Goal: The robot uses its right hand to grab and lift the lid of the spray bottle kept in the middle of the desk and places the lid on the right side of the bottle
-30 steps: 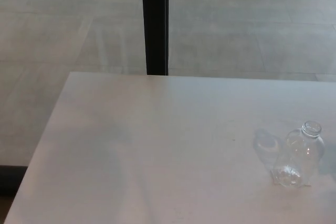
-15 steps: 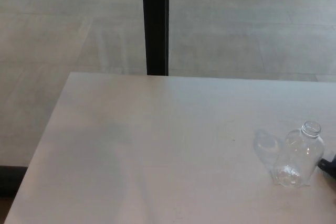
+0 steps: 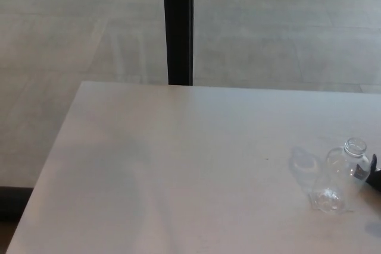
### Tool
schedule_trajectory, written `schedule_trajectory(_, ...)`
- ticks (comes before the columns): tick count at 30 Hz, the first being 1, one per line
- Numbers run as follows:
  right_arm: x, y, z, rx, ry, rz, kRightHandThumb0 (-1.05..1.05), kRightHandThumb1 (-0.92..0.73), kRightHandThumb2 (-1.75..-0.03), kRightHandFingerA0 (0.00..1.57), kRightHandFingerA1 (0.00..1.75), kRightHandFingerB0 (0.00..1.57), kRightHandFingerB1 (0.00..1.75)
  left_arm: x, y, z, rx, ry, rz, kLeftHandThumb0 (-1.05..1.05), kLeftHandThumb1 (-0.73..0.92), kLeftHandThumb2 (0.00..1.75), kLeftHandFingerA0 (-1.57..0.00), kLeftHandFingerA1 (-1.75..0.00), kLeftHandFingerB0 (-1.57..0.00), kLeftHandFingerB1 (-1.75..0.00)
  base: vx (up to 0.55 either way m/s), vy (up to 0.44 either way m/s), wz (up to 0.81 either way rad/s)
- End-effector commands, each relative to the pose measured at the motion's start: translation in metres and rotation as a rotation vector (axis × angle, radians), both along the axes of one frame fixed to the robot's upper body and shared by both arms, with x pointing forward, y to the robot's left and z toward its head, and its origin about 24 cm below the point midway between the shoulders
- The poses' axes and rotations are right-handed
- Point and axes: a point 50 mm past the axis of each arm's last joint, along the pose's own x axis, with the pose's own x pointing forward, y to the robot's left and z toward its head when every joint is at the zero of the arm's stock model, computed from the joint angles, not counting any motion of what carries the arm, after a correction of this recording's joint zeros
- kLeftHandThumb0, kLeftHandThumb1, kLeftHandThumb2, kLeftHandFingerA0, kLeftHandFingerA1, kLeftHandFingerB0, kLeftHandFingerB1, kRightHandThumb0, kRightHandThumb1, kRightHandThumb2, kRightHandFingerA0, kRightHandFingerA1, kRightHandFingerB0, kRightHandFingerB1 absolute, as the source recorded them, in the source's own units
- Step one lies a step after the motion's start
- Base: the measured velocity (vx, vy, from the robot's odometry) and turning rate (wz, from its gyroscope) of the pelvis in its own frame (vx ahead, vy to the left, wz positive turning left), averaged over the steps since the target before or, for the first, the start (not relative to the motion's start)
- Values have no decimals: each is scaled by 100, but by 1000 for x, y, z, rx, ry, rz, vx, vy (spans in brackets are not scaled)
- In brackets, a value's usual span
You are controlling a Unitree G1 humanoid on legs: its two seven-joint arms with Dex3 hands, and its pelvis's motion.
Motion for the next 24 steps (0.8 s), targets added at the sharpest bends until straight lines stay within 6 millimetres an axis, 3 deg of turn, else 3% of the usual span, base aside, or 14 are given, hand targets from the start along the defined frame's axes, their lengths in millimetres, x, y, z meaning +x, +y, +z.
schedule_trajectory(1, -14, -34, 42, 57, 11, -143, -105, -62, -102, 0, 2, 0, 9, -2, 3, 2, 26, 4, 4, -82, 82, 65, -60, -48, -43, -38, 0, 0, 0)
schedule_trajectory(3, -17, -39, 49, 77, -21, -166, -105, -66, -103, 0, 2, 2, 11, -2, 3, 2, 27, 4, 0, -82, 82, 65, -59, -48, -42, -38, 0, 0, 0)
schedule_trajectory(4, -20, -44, 55, 111, -53, -195, -86, -75, -62, 0, 17, 5, 29, -2, 3, 2, 25, 0, -1, -81, 82, 65, -58, -48, -42, -38, 0, 0, 0)
schedule_trajectory(5, -26, -56, 66, 187, -154, -265, -38, -41, -102, 3, 53, 0, 48, -1, 3, 2, 24, -3, 0, -82, 82, 65, -58, -48, -41, -38, 0, 0, 0)
schedule_trajectory(6, -33, -68, 74, 241, -241, -324, -72, -78, -64, 20, 40, 28, 29, -1, 2, 2, 23, -1, 0, -81, 83, 65, -57, -47, -41, -38, 0, 0, 0)
schedule_trajectory(13, -81, -149, 87, 565, -691, -763, -63, -69, -61, 27, 52, 37, 32, -3, 1, 1, 16, 2, 11, -81, 82, 65, -58, -48, -42, -38, 0, 0, 0)
schedule_trajectory(15, -84, -152, 86, 597, -722, -779, -63, -69, -61, 27, 52, 37, 32, -3, 1, 1, 16, 2, 12, -81, 82, 65, -58, -48, -42, -38, 0, 0, 0)
schedule_trajectory(16, -108, -179, 71, 925, -912, -1016, -71, -56, -89, 47, 71, 29, 45, -3, 2, 1, 19, 4, 6, -80, 83, 65, -56, -47, -40, -38, 0, 0, 0)
schedule_trajectory(17, -114, -183, 65, 1012, -945, -1068, -59, -67, -61, 49, 82, 30, 31, -3, 2, 1, 19, -2, 10, -79, 83, 65, -57, -48, -40, -38, 0, 0, 0)
schedule_trajectory(18, -120, -188, 58, 1106, -1018, -1150, -56, -64, -59, 60, 97, 31, 32, -3, 2, 1, 17, -9, 22, -78, 83, 65, -58, -48, -40, -38, 0, 0, 0)
schedule_trajectory(20, -128, -193, 44, 1192, -1007, -1220, -53, -68, -60, 40, 111, 18, 31, -2, 2, 2, 20, -10, 9, -79, 84, 65, -57, -50, -41, -39, 0, 0, 0)
schedule_trajectory(22, -138, -195, 21, 1301, -1038, -1333, -62, -56, -85, 42, 90, 10, 43, -2, 2, 2, 19, -9, 9, -80, 83, 65, -57, -50, -42, -39, 0, 0, 0)
schedule_trajectory(23, -144, -193, 2, 1347, -1052, -1431, -51, -67, -61, 42, 134, 13, 33, -3, 2, 3, 21, -8, -3, -79, 84, 65, -57, -51, -41, -39, 0, 0, 0)
schedule_trajectory(24, -146, -192, -6, 1356, -1059, -1469, -51, -67, -61, 43, 143, 12, 34, -3, 2, 3, 20, -7, 1, -79, 84, 66, -57, -50, -41, -39, 0, 0, 0)
